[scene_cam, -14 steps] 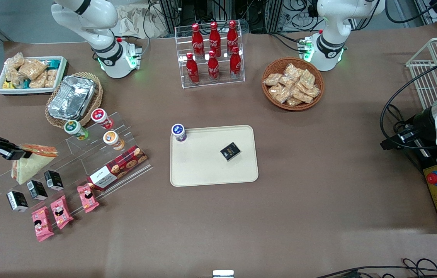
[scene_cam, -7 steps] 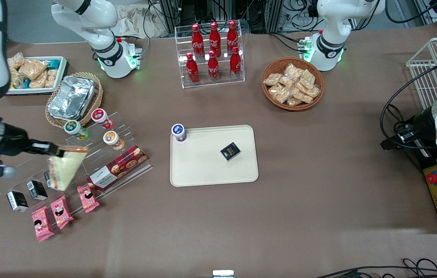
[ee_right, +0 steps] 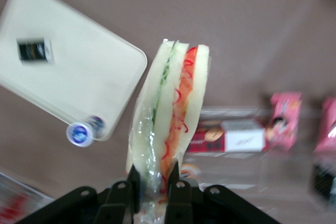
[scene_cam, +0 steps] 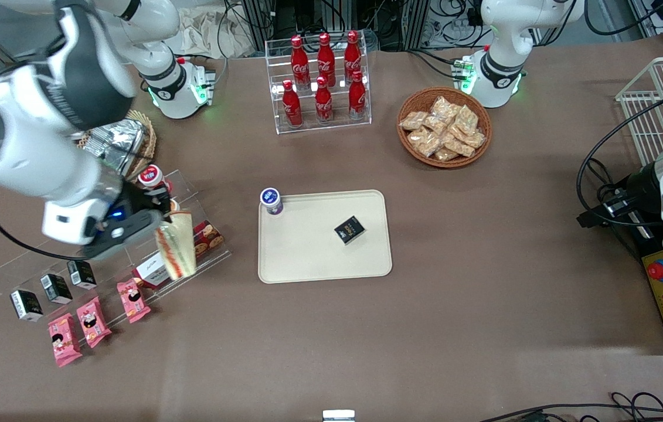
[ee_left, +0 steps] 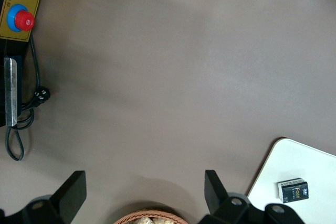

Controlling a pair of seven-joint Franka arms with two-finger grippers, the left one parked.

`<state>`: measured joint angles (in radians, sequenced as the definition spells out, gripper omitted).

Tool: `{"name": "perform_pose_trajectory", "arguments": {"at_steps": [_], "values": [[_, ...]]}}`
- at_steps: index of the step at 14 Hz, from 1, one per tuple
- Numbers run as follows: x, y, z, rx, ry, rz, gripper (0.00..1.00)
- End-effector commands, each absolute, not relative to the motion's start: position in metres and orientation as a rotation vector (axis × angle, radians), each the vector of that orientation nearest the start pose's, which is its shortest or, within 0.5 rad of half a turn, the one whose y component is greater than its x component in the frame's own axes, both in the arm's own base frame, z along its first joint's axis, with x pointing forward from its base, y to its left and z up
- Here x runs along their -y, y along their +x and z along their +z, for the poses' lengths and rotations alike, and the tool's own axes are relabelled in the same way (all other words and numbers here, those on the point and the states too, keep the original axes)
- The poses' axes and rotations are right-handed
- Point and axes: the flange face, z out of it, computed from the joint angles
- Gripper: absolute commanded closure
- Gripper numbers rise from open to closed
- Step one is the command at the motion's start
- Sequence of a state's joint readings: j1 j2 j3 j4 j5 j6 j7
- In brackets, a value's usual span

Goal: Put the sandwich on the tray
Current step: 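Carry the sandwich over the cream tray and lower it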

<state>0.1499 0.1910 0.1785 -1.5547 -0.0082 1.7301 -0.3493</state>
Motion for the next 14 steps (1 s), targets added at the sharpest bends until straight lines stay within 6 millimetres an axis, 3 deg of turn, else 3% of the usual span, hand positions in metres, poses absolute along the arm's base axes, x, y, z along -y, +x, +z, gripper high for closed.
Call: {"name": "perform_pose_trajectory", "arguments": {"at_steps": [1,4,7,9,10,14], "values": [[-0.244,0.589,0.528,1.582,-2.821,-0.050,0.77],[-0.271,0.599,0.500,1.803,-2.687,-0.104,0.77],[-0.300,0.602,0.458,1.972,-2.549,-0.096,0.77],[-0.330,0.595,0.404,2.042,-2.478,-0.026,0.77],[-0.352,0.586,0.389,2.154,-2.422,-0.047,0.77],[-0.365,0.583,0.351,2.212,-2.371,-0.060,0.77]]}}
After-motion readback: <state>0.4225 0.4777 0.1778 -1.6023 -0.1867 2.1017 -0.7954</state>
